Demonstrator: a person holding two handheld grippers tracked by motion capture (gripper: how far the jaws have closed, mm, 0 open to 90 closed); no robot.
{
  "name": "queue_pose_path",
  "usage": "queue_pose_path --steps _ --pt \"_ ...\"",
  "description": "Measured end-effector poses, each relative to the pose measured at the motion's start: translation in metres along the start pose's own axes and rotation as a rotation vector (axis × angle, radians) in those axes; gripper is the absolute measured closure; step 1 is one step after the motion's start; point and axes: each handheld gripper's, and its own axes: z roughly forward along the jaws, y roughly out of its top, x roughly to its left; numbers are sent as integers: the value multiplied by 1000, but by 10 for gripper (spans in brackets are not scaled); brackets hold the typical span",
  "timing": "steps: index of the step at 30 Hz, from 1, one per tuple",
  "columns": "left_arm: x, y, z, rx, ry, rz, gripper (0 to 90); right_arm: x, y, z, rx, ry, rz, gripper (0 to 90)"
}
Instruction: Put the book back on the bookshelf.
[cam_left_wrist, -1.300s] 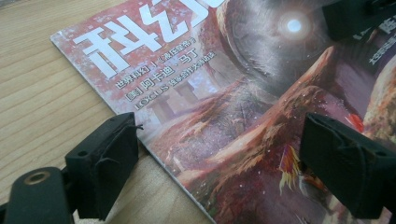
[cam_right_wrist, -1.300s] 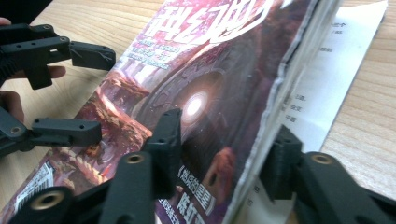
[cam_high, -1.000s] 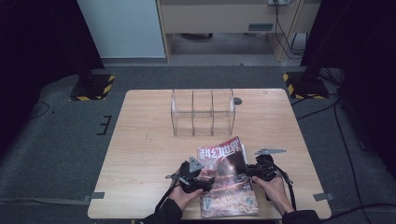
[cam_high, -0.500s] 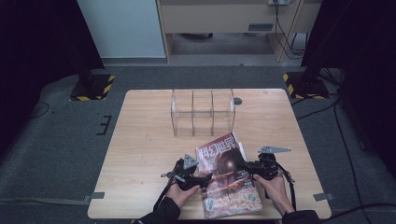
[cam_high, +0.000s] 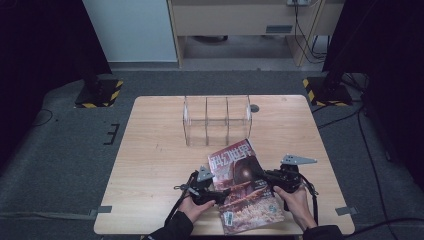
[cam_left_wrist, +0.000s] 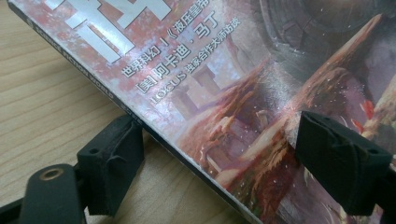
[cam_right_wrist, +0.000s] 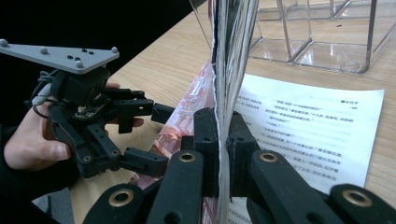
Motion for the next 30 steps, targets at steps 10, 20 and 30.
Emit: queue_pose_path --steps 10,20,30 --pt "3 0 -1 20 -12 13 274 -7 -9 11 129 -136 -2 851" --pt "0 0 -1 33 -40 -2 353 -8 -15 20 177 -159 -15 844" --pt "0 -1 -2 29 -30 -25 445 -7 -16 24 200 -282 -91 508"
